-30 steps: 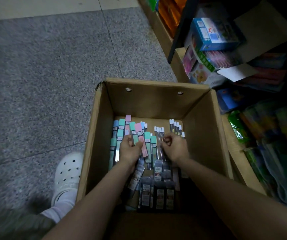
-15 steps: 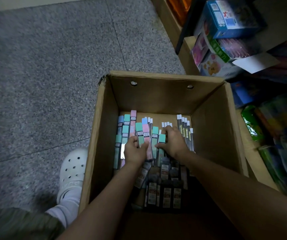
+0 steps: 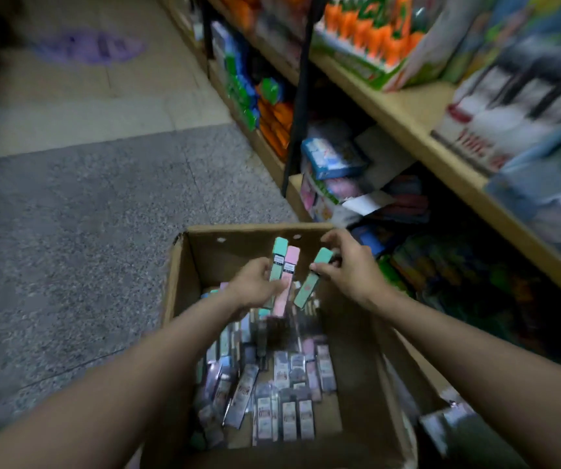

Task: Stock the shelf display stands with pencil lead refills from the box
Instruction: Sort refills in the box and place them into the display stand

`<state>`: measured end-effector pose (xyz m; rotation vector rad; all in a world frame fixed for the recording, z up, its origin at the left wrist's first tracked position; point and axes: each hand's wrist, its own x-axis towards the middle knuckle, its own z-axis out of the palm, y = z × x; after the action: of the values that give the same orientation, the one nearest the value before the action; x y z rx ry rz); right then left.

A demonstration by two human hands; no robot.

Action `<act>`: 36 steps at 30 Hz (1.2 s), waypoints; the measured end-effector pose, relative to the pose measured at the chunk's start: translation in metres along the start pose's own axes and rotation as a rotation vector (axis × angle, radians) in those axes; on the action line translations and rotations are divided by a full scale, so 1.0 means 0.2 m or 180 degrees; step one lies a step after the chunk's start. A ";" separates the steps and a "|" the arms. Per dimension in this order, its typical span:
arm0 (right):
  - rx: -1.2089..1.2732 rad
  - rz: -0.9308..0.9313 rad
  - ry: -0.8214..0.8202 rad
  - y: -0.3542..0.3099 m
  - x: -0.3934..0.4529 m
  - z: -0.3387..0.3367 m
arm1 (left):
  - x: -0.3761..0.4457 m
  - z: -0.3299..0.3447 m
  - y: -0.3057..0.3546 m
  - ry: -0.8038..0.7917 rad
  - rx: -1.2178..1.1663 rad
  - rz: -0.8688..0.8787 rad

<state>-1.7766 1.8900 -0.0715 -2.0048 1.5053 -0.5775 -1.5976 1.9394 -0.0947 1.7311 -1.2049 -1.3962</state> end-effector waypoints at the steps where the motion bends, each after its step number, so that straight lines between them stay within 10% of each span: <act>1: -0.0033 -0.0050 0.0120 -0.04 -0.02 -0.10 | -0.02 -0.01 0.11 -0.0140 0.0054 0.0169; 22: -0.0748 0.0015 0.1748 -0.29 -0.52 -1.49 | -0.24 0.43 1.07 -0.1662 -0.1092 0.1373; 36: -0.1489 -0.0107 0.2142 -0.20 -0.18 -1.51 | -0.07 0.45 1.13 -0.1681 -0.1298 0.1366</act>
<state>-1.9504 1.8799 0.1806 -2.3122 2.1615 -1.0721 -1.7461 1.8682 0.0835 0.7884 -1.3359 -1.7209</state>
